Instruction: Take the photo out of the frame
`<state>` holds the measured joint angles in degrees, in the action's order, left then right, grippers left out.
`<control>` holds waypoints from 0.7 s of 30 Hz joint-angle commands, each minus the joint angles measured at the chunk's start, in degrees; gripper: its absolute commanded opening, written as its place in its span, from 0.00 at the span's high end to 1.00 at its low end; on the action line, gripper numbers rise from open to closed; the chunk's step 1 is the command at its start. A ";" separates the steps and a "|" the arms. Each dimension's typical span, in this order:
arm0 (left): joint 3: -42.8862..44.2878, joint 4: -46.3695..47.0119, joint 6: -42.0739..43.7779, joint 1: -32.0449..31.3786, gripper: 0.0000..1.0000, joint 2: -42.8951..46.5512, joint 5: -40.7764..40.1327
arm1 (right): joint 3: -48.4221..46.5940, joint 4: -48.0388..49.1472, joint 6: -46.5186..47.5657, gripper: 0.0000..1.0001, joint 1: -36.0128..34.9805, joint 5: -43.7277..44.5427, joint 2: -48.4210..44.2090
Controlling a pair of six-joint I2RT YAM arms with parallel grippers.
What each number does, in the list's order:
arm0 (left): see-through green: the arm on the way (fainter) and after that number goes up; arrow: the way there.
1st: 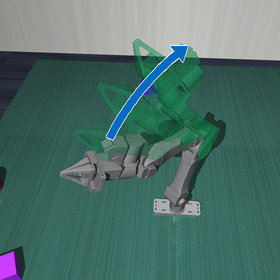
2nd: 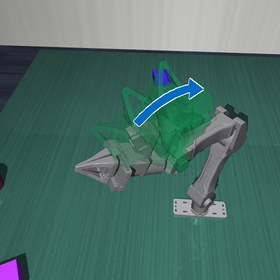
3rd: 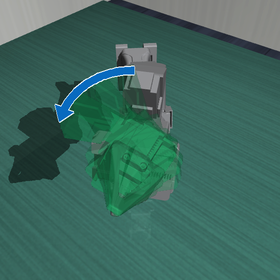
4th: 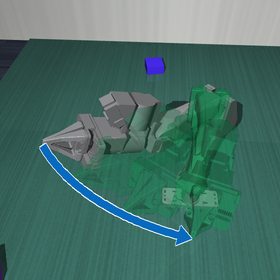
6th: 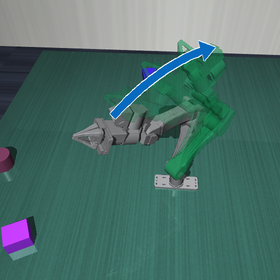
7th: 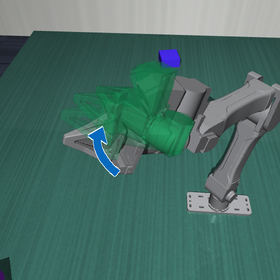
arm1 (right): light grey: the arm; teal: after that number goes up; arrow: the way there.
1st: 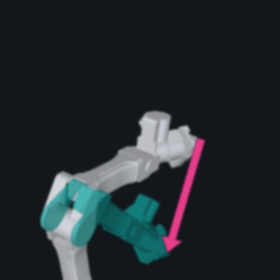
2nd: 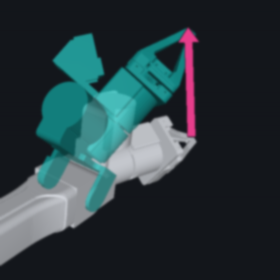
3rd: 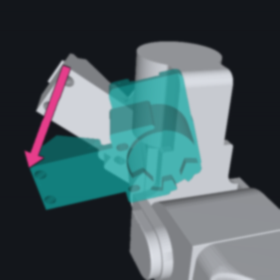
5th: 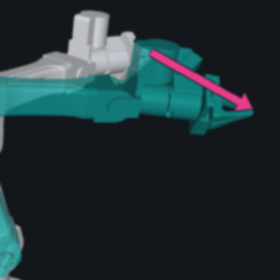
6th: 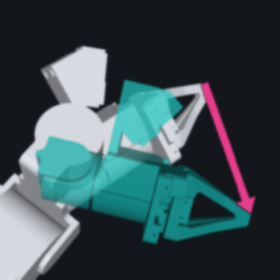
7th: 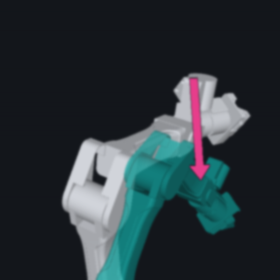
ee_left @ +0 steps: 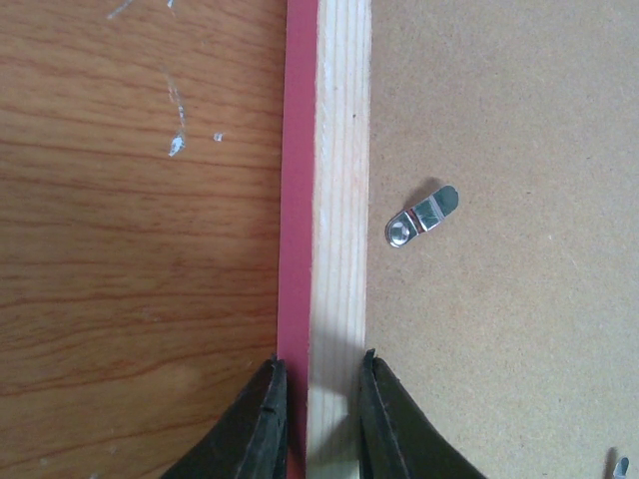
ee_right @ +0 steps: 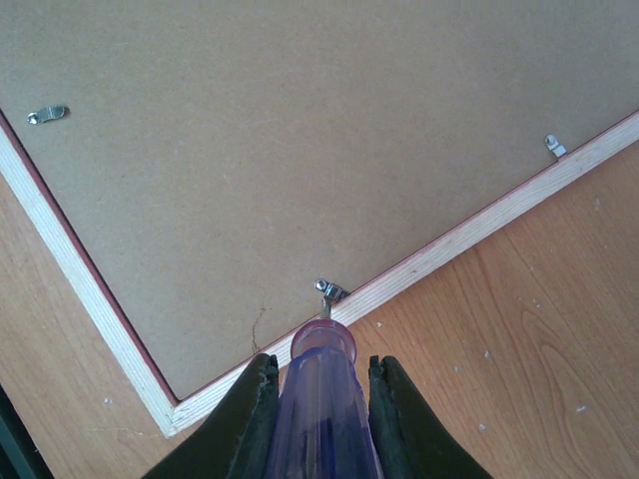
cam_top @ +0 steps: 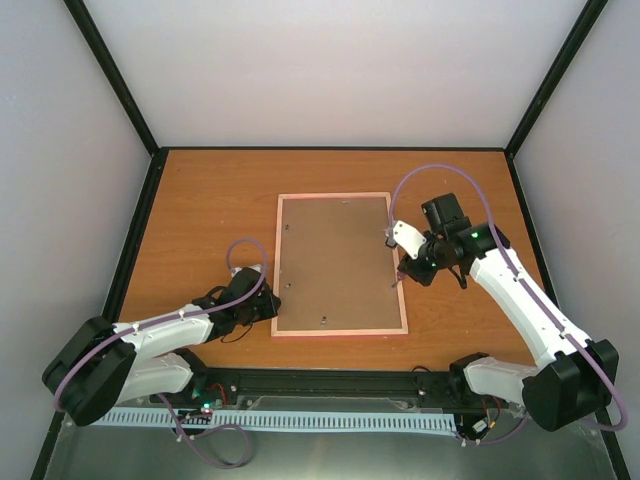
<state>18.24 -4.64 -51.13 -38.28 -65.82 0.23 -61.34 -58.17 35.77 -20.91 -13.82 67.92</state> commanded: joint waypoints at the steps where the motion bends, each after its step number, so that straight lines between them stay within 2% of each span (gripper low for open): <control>1: -1.72 -1.34 -1.60 0.06 0.99 -0.75 -0.93 | 0.26 2.45 0.66 0.97 0.42 0.61 0.60; 17: -1.61 -1.30 -1.51 0.08 0.99 -1.05 -0.92 | -0.67 5.01 3.24 0.97 0.37 1.76 3.99; 21: -1.63 -1.29 -1.60 0.06 0.99 -0.97 -0.91 | -1.73 4.87 2.62 0.97 0.37 -1.00 5.11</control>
<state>18.15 -4.45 -51.13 -38.28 -65.82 0.23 -62.30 -54.17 37.74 -20.91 -14.02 71.16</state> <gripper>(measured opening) 0.180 0.179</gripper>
